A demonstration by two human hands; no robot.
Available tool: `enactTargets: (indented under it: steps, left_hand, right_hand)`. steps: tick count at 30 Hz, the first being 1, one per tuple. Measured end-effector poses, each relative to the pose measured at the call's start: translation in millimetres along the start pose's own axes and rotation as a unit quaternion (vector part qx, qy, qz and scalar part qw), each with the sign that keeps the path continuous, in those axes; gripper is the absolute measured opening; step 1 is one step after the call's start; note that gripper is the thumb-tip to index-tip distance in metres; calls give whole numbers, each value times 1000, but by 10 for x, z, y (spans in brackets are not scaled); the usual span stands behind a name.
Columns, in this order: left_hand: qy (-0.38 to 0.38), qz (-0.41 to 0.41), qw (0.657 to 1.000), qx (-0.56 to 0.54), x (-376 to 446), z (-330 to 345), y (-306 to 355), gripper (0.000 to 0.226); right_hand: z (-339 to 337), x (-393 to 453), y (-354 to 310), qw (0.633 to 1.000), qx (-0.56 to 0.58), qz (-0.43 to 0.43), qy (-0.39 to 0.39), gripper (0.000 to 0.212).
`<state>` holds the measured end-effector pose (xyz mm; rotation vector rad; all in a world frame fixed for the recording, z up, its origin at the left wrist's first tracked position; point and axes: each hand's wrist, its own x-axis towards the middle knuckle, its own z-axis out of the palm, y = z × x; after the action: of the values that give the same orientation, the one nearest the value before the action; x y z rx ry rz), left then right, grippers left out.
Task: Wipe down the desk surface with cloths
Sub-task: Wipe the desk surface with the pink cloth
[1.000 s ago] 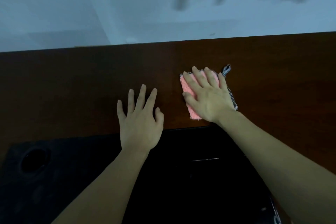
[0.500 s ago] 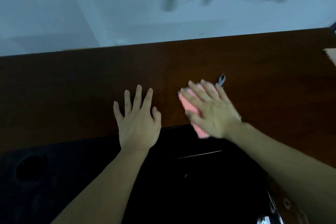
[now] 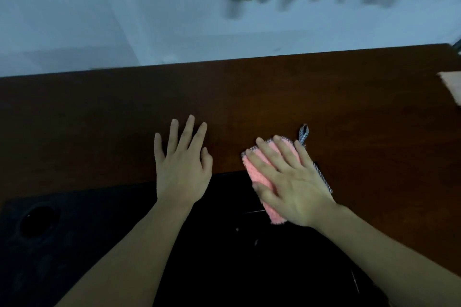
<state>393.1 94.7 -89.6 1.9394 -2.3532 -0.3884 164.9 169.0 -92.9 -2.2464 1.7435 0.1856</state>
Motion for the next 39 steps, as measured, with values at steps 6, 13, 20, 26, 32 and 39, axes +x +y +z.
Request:
enactTargets:
  steps: [6, 13, 20, 26, 32, 39]
  left_hand:
    - [16, 9, 1000, -10, -12, 17, -4, 56]
    - [75, -24, 996, 43, -65, 68, 24, 56]
    - [53, -27, 997, 45, -84, 5, 306, 55]
    - [28, -60, 996, -52, 27, 124, 1046, 54]
    - [-18, -63, 996, -55, 95, 308, 1161, 53]
    - [3, -63, 997, -51, 67, 342, 1178, 54]
  right_hand:
    - [-160, 426, 332, 999, -31, 1, 15, 65]
    - [-340, 995, 489, 997, -17, 58, 38, 64]
    - [-115, -80, 421, 999, -17, -41, -8, 63]
    - [-149, -95, 693, 997, -8, -71, -15, 64]
    - [-338, 601, 1058, 999, -21, -8, 27, 65]
    - [-358, 616, 1046, 999, -17, 1, 27, 64]
